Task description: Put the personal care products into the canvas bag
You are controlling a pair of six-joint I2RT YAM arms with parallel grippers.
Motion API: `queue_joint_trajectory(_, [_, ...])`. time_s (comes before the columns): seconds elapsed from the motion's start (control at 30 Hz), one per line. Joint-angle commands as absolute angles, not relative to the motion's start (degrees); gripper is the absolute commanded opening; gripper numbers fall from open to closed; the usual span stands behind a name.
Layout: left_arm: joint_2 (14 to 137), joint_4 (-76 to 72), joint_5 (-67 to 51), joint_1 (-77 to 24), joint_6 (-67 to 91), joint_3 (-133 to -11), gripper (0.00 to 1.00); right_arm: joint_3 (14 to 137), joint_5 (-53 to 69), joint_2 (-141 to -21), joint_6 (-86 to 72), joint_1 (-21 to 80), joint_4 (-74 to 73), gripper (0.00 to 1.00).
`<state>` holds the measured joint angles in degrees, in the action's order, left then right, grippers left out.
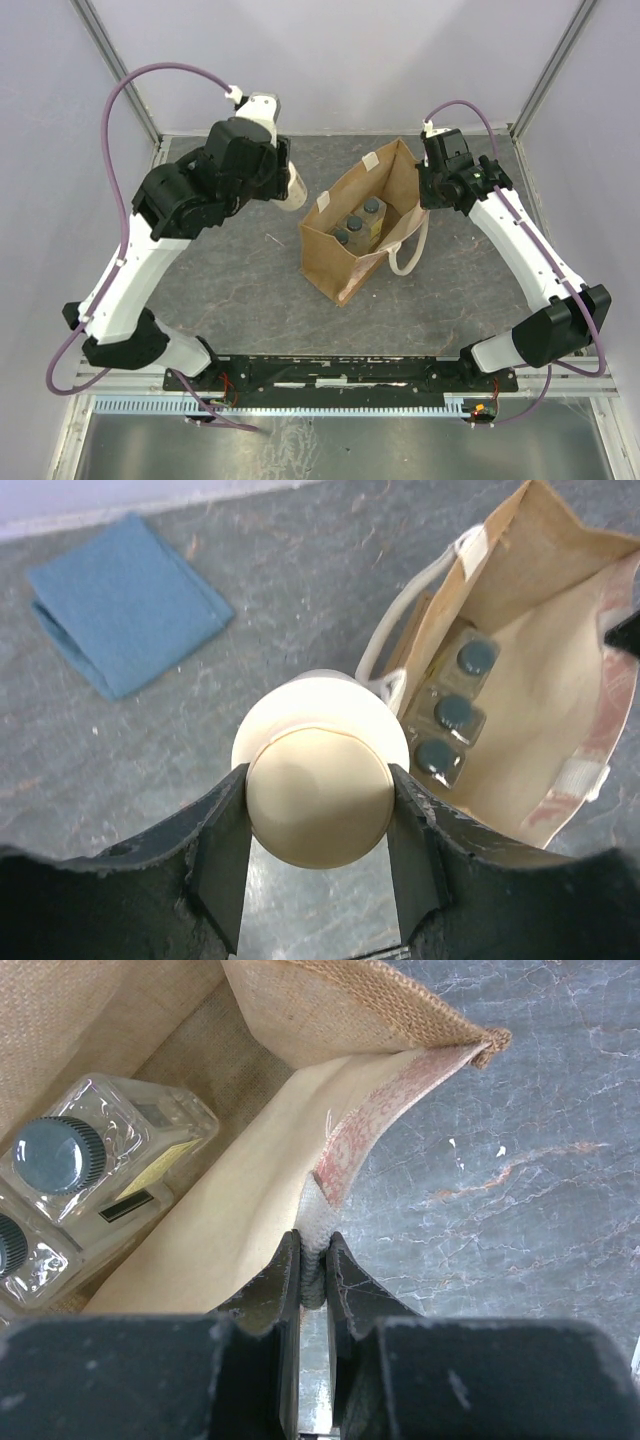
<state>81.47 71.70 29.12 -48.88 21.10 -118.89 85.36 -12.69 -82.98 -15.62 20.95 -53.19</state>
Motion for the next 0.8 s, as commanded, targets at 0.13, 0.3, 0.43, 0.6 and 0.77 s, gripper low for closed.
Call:
queue_joint_trajectory(0.13, [86.88,56.91,25.0,-48.83,11.59,-128.05,0.03,85.33,-11.77,-81.62,-15.38,20.9,-54.68,0.0])
queue_joint_trajectory(0.3, [89.76,49.7,17.87,-48.87,10.83,-127.97,0.03,85.41,-11.39,-81.86,-15.49,20.91,-54.42,0.0])
queue_joint_trajectory(0.43, [92.42,45.14,13.37,-48.87,10.81,-127.72,0.03,85.75,-10.3,-82.11,-15.81,20.91,-53.78,0.0])
queue_joint_trajectory(0.6, [95.62,40.09,8.79,-48.88,11.09,-127.28,0.03,86.07,-8.33,-82.74,-16.08,20.87,-52.88,0.0])
queue_joint_trajectory(0.77, [98.47,36.52,7.93,-48.87,11.04,-126.17,0.03,88.67,-3.64,-83.42,-15.65,20.91,-53.36,0.27])
